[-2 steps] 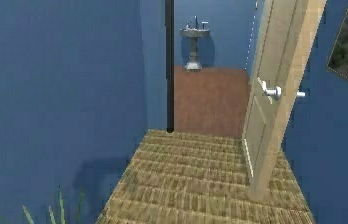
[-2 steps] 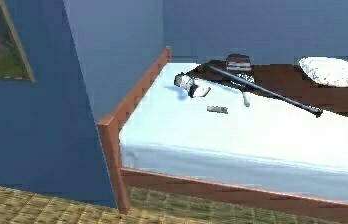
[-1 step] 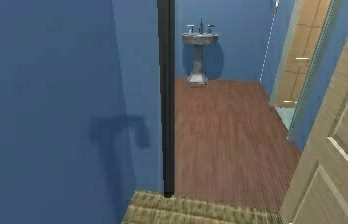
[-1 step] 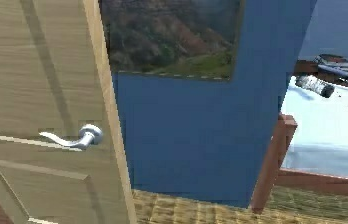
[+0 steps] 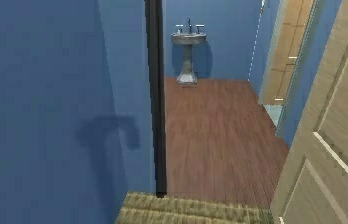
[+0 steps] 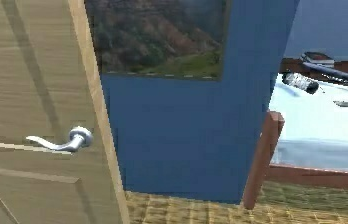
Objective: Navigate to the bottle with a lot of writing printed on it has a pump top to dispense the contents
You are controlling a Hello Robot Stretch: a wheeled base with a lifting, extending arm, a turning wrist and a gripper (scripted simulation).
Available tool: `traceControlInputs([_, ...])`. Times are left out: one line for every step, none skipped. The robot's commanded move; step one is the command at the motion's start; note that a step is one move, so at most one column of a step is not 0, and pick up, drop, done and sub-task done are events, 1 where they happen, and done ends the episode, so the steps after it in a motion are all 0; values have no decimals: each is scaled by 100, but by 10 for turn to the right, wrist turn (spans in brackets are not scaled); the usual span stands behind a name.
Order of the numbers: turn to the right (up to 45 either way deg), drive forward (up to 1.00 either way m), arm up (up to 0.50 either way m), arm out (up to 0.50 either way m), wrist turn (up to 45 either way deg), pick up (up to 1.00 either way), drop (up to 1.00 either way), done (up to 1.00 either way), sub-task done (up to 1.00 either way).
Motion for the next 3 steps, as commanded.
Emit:
traceControlInputs([0,15,0,0,0,0,0,0,0])
traceControlInputs([270,0,0,0,0,0,0,0,0])
traceControlInputs([0,60,0,0,0,0,0,0,0])
